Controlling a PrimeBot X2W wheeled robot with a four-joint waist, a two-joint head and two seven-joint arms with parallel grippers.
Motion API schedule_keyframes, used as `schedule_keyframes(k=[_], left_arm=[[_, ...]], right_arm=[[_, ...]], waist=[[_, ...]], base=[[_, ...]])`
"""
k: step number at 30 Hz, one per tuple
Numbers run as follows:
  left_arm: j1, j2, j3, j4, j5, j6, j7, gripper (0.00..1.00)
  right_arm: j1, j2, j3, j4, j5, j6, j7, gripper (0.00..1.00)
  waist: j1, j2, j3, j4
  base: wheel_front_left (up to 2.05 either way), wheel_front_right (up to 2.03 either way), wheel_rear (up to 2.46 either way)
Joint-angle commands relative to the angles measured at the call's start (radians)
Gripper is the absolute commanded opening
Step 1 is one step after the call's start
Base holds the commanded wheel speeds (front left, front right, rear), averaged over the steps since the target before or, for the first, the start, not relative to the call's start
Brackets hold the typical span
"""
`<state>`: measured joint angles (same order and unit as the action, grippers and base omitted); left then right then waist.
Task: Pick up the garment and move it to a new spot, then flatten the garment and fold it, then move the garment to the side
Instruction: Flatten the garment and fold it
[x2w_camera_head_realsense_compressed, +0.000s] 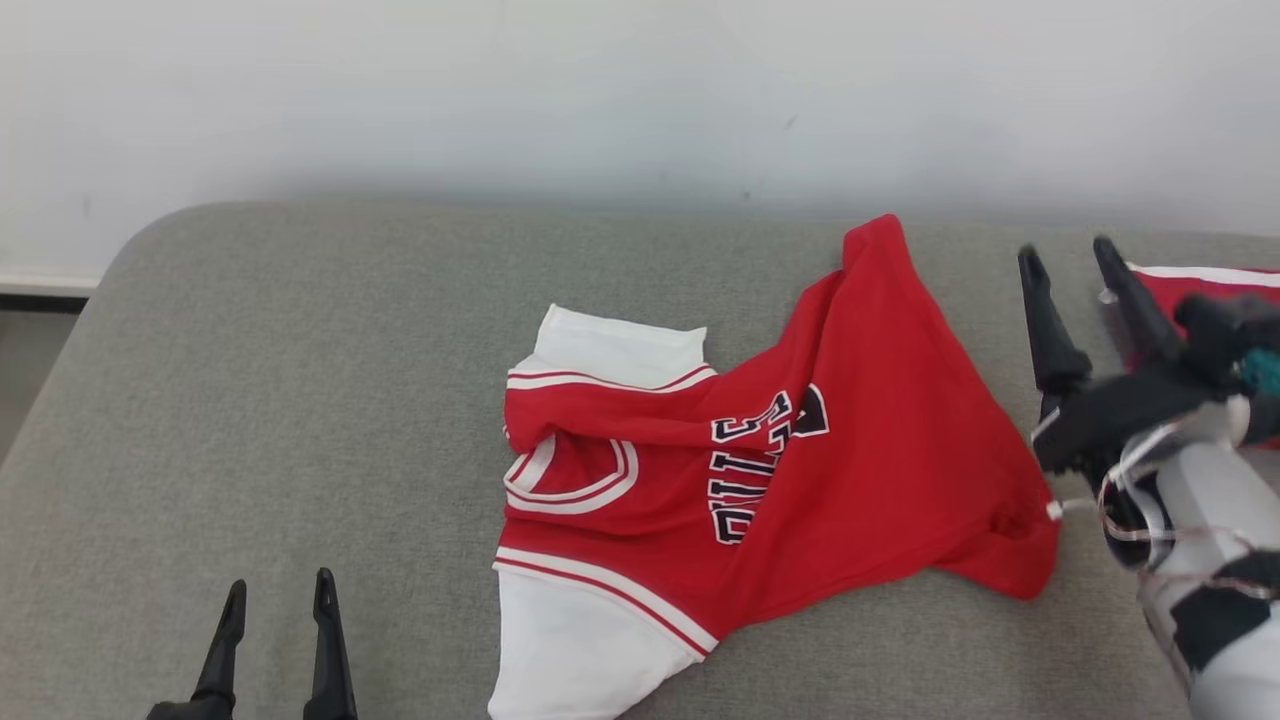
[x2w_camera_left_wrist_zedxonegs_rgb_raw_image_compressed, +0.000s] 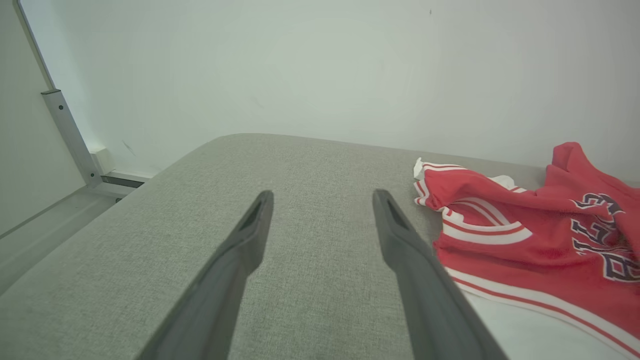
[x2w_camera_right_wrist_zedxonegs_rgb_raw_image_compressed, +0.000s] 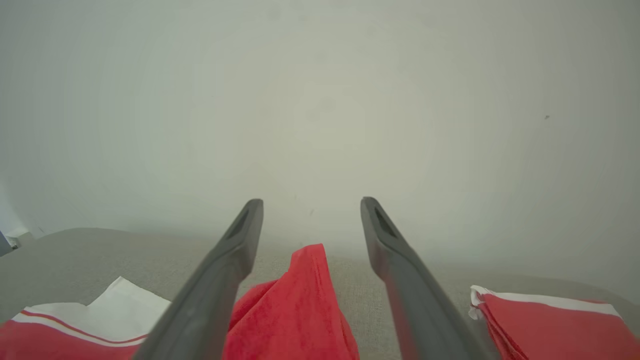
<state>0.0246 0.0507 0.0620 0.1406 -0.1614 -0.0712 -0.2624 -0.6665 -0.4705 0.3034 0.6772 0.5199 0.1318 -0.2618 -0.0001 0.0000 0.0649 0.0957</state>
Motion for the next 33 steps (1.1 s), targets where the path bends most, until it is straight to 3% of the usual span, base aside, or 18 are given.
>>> schedule_keyframes(k=[1, 10, 33], left_arm=[[0.018, -0.001, 0.003, -0.005, 0.008, -0.002, -0.003, 1.00], [0.042, -0.001, 0.018, -0.019, 0.014, 0.002, -0.003, 1.00], [0.071, 0.002, 0.022, -0.020, 0.034, -0.007, -0.003, 1.00]], right_arm=[[0.062, 0.005, -0.021, -0.037, 0.001, -0.003, -0.003, 1.00], [0.329, 0.050, -0.127, -0.250, -0.031, -0.003, -0.002, 1.00], [0.723, 0.305, -0.361, -0.499, -0.215, -0.003, -0.004, 1.00]], waist=[[0.0001, 0.0000, -0.025, -0.028], [0.0001, 0.0000, -0.040, -0.080], [0.0001, 0.0000, -0.066, -0.122]], base=[[0.00, 0.00, 0.00], [0.00, 0.00, 0.00], [0.00, 0.00, 0.00]])
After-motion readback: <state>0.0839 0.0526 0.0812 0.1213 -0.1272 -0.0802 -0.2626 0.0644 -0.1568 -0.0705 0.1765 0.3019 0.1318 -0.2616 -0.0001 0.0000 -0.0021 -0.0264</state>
